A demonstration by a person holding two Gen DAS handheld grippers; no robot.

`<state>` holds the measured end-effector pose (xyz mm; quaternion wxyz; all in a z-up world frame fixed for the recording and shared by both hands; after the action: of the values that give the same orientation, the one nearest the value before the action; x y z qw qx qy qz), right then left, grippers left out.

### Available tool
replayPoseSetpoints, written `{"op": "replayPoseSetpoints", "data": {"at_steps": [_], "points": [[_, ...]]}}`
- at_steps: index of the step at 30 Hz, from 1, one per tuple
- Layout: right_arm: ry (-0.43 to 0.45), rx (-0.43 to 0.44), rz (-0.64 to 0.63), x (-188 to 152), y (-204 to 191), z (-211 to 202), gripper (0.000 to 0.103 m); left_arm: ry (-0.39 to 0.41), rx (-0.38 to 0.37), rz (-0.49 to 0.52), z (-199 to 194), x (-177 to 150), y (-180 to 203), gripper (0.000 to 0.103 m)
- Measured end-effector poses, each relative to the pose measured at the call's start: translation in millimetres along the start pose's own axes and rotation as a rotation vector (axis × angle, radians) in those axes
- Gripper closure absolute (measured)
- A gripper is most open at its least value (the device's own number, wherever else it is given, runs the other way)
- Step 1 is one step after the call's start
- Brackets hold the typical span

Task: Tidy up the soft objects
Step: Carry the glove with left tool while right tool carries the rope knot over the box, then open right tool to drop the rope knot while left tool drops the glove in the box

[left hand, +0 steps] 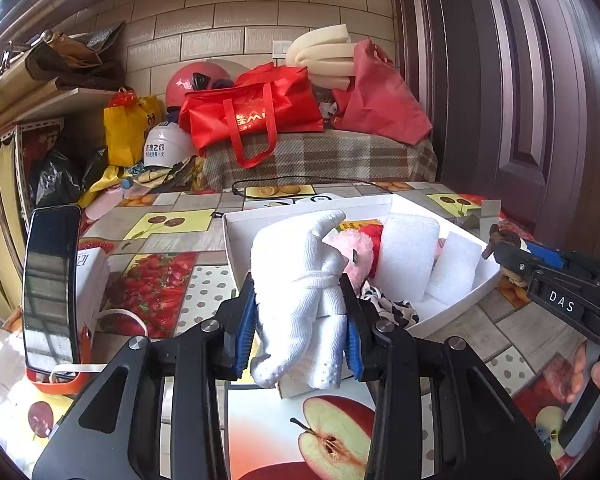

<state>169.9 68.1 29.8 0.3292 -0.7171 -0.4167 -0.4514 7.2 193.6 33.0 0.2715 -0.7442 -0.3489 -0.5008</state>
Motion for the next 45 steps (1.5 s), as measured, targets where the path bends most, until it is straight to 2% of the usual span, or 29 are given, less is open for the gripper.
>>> {"op": "replayPoseSetpoints", "data": {"at_steps": [9,17,21,26,34,40,41,43,44,45], "points": [[-0.033,0.067,-0.017,5,-15,24,0.065,-0.056,-0.021,-0.002,26,3,3,0.068],[-0.125,0.171,-0.100,1,-48,54,0.065,-0.138,-0.033,-0.011,56,4,5,0.068],[-0.168,0.190,-0.101,1,-56,72,0.065,-0.166,-0.041,-0.006,70,5,9,0.068],[-0.193,0.188,-0.051,4,-53,91,0.065,-0.190,-0.036,-0.007,86,8,11,0.068],[-0.153,0.111,0.039,17,-33,105,0.065,-0.236,-0.020,-0.032,108,9,7,0.068],[-0.157,0.098,0.031,19,-32,108,0.065,-0.238,-0.015,-0.004,111,9,13,0.068],[-0.157,0.095,0.028,19,-33,108,0.063,-0.237,-0.013,0.001,110,9,14,0.068],[-0.154,0.092,0.022,19,-33,108,0.060,-0.228,-0.013,0.004,109,10,14,0.060],[-0.151,0.090,0.020,19,-33,108,0.043,-0.220,-0.010,0.005,108,11,14,0.044],[-0.144,0.079,0.016,20,-33,106,0.018,-0.204,0.013,-0.007,105,12,9,0.028]]}}
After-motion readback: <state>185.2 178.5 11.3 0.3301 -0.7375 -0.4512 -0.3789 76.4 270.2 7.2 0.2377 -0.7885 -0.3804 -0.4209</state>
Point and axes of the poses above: each gripper's, at about its wrist camera, not at the fingertips, and z roughly the way its jaws point, y to its right, x to its top, the point moved 8 cm from there along z, roughly the way its jaws point, and after that the axes turned 11 degrees about x, right-handed, at the moved point
